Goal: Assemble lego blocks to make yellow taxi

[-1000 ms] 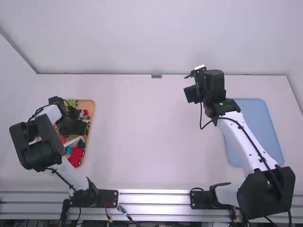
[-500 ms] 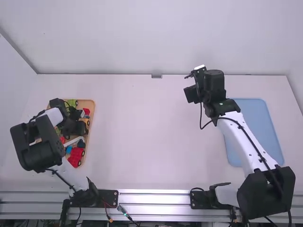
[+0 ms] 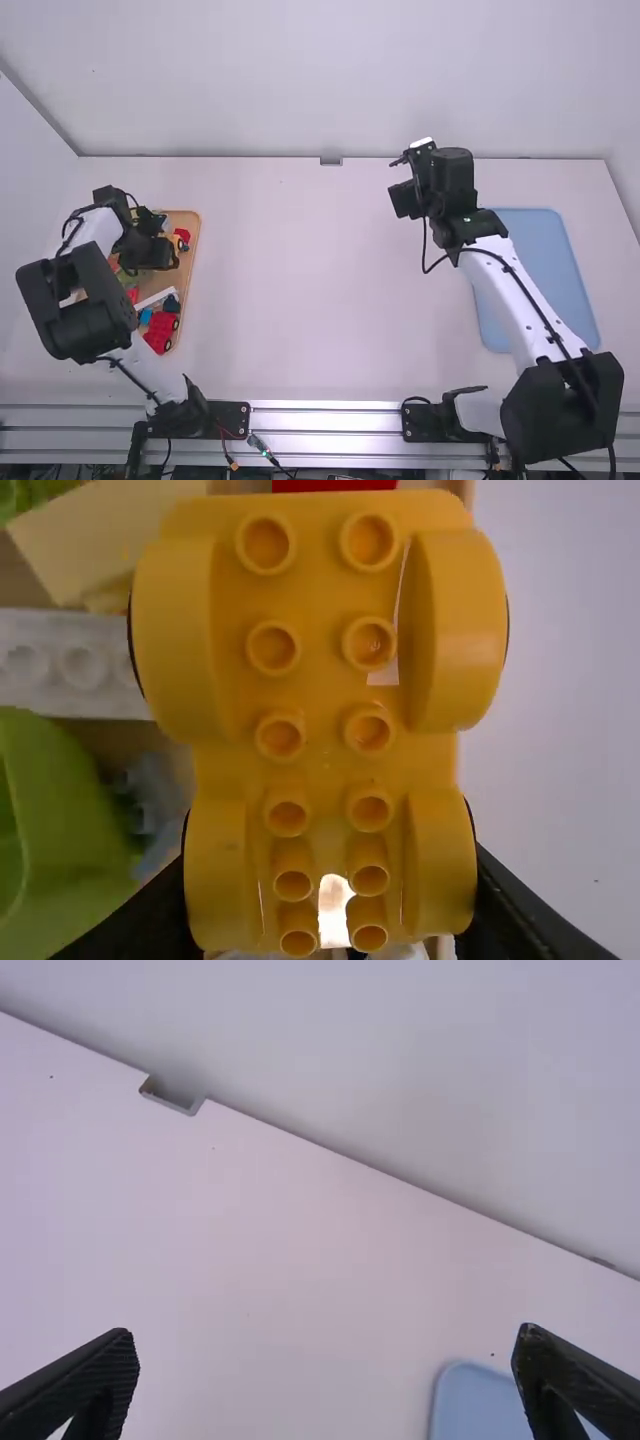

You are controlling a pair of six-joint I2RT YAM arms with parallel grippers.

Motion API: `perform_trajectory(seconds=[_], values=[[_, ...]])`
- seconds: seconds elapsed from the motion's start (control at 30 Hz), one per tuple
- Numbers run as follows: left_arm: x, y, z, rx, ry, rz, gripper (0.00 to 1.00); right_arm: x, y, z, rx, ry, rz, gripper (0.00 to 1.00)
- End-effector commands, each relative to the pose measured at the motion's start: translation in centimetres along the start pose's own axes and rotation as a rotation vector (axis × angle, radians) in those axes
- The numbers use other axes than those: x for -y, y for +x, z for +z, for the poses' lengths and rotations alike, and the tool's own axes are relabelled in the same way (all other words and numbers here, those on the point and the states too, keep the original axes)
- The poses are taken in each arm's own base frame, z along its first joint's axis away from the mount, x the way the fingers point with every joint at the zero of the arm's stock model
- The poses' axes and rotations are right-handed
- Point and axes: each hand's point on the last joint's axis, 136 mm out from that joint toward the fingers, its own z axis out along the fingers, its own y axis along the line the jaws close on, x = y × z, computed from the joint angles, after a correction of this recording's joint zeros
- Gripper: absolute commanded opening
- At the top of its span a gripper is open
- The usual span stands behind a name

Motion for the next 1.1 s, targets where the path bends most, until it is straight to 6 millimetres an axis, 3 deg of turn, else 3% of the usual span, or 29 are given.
perform_trajectory(seconds=[0.0, 0.1, 0.2, 0.23, 0.3, 0.4, 0.6, 0.7, 0.8, 1.07], values=[[3.1, -1.5, -0.9, 0.036, 0.052, 0.133, 0.27, 0.4, -1.1, -0.2, 0.023, 0.007, 0.004, 0.99], [6.1, -2.4, -0.6, 0.038, 0.069, 0.272, 0.27, 0.4, -1.1, -0.2, 0.022, 0.005, 0.006, 0.99], [12.1, -3.3, 0.0, 0.022, 0.103, 0.525, 0.24, 0.0, -1.0, -0.2, 0.015, -0.002, 0.002, 0.99], [12.8, -3.3, 0.0, 0.022, 0.105, 0.553, 0.24, 0.0, -1.0, -0.2, 0.014, -0.004, 0.0, 0.99], [17.8, -3.5, 0.4, 0.022, 0.129, 0.776, 0.25, -0.7, -0.8, -0.3, 0.005, -0.018, -0.013, 0.99], [22.8, -2.7, 0.6, 0.015, 0.152, 0.989, 0.29, -0.9, -0.7, -0.3, -0.003, -0.017, -0.017, 0.99], [32.1, 0.3, 1.9, -0.02, 0.019, 1.373, 0.23, -0.5, 0.0, -0.4, -0.037, 0.02, -0.025, 0.99], [33.9, 1.6, 3.0, -0.04, -0.023, 1.453, 0.14, -0.1, 0.1, -0.3, -0.039, 0.026, -0.019, 0.99], [35.0, 3.0, 4.2, -0.053, -0.031, 1.507, 0.13, 0.3, 0.2, -0.4, -0.041, 0.035, -0.009, 0.99], [34.1, 3.3, 5.8, -0.074, -0.027, 1.491, 0.26, 0.5, 0.3, -2.4, -0.046, 0.027, 0.004, 0.99]])
